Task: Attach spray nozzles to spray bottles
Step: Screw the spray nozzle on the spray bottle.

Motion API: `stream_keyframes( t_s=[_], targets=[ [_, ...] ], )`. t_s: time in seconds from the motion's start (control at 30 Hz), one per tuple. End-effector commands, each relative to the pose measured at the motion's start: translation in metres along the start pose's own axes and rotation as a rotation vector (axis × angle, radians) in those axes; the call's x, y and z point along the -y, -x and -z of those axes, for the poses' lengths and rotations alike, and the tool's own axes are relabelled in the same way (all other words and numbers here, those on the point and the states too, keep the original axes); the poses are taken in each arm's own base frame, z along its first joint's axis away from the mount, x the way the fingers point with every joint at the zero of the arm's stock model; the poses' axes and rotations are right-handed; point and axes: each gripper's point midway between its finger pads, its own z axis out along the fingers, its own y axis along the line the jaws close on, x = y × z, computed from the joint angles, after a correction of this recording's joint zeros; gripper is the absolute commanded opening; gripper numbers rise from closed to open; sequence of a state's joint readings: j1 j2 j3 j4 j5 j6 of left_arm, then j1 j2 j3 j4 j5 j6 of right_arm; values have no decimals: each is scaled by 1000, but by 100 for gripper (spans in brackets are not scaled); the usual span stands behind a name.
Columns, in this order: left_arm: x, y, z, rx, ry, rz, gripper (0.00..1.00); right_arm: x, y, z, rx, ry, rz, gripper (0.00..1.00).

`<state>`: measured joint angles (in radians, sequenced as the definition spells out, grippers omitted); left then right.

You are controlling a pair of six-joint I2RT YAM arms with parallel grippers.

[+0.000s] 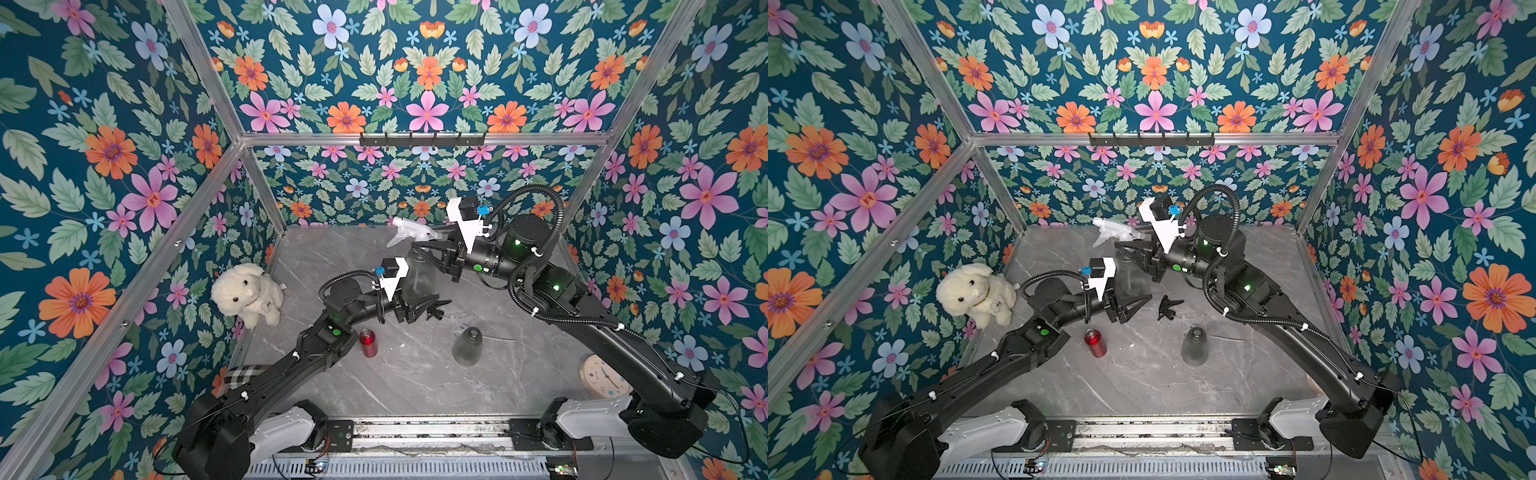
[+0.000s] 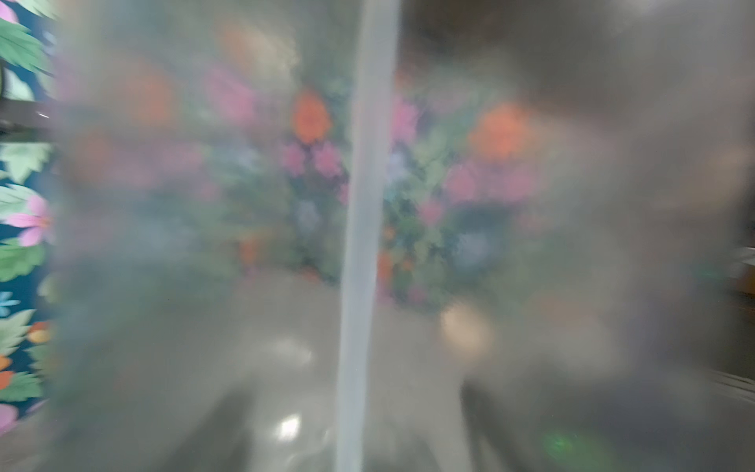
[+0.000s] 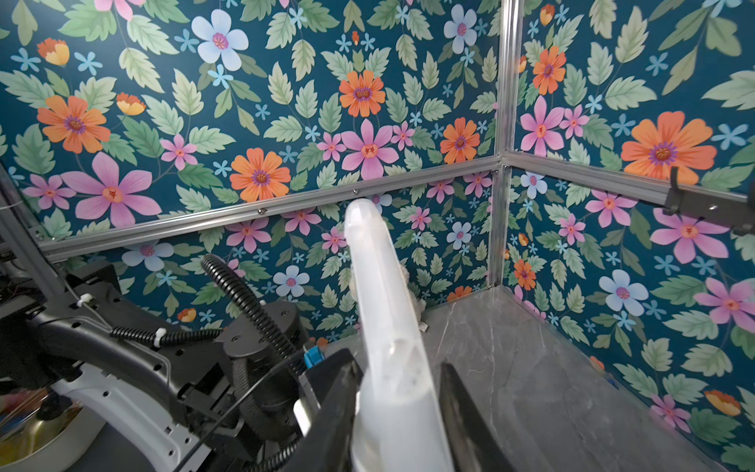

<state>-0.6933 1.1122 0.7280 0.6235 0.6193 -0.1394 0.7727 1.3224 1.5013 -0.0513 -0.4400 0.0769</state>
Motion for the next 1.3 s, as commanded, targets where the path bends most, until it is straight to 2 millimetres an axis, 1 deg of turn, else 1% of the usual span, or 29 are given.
stream_keyframes(
  t_s=[0.0, 0.1, 0.23, 0.33, 0.47, 0.6, 0.7, 0.8, 0.87, 0.97, 1.17, 1.27],
  targets=[
    [-8, 21, -2, 66, 96, -118, 0, -9, -46, -6, -149, -4, -93, 16],
    [-15, 25, -2, 87, 180, -147, 0, -10, -55, -12, -156, -85, -78, 16],
    [-24, 31, -2, 102, 282, -184, 0, -3, -66, -16, -162, -205, -95, 16],
    [-29, 30, -5, 90, 347, -213, 0, 1, -77, -20, -167, -290, -111, 16],
    [-34, 27, -12, 62, 424, -247, 0, 6, -82, -27, -163, -398, -148, 16],
    [-41, 22, -15, 38, 506, -272, 0, 4, -87, -37, -152, -461, -180, 16],
    [-46, 21, -15, 36, 565, -287, 0, -2, -89, -45, -142, -496, -180, 17],
    [-52, 21, -15, 38, 626, -300, 0, -5, -96, -53, -136, -538, -177, 17],
    [-53, 20, -18, 36, 634, -302, 0, -5, -100, -58, -129, -545, -182, 17],
    [-51, 19, -21, 34, 623, -299, 0, -6, -96, -62, -124, -542, -171, 18],
    [-51, 15, -22, 17, 613, -290, 0, -10, -66, -59, -61, -515, -100, 23],
    [-52, 13, -22, 6, 616, -286, 0, -11, -56, -58, -39, -511, -80, 26]
  ],
)
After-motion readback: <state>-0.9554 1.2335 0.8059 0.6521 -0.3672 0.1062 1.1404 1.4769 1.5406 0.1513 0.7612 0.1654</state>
